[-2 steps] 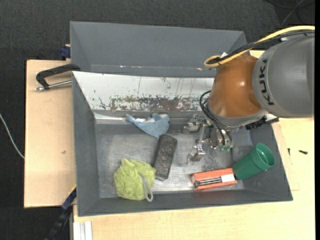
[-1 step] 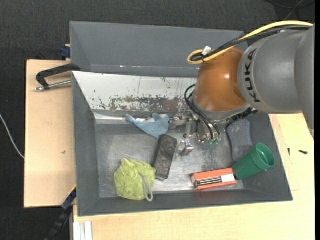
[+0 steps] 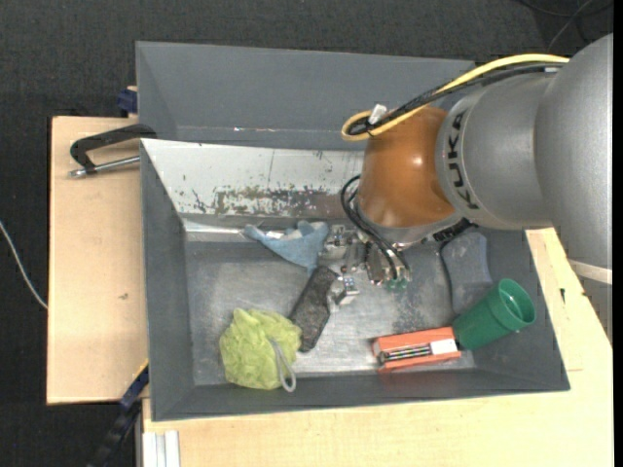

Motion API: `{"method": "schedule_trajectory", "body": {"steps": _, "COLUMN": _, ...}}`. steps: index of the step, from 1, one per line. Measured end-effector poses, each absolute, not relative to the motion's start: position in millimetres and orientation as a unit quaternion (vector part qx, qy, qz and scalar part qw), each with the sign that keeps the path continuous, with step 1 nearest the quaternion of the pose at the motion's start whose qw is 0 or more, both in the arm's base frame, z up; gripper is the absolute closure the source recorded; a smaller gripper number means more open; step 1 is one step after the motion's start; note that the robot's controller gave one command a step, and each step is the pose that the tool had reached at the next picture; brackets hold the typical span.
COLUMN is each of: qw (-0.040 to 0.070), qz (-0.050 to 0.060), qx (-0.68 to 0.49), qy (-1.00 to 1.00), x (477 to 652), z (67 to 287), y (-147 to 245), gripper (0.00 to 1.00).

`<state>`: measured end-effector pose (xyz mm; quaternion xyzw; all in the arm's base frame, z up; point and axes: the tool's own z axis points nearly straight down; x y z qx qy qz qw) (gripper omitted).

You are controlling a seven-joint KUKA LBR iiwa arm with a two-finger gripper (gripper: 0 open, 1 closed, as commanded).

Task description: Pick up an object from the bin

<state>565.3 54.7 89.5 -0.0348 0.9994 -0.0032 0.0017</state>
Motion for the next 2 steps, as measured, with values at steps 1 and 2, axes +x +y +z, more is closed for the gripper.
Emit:
{"method": "schedule_trajectory", "body": {"steps": 1, "qw": 0.002, "qz": -0.003, "qx": -0.035, "qy": 0.999, "x": 565.2, "z": 89.5, "y": 54.7, "gripper": 1.0}}
{"method": "schedule_trajectory", "body": {"steps": 2, "qw": 0.004, "qz": 0.001, "qx": -0.049, "qy": 0.999, "x": 547.6, "z": 243.0, "y": 67.2, "gripper": 1.0}}
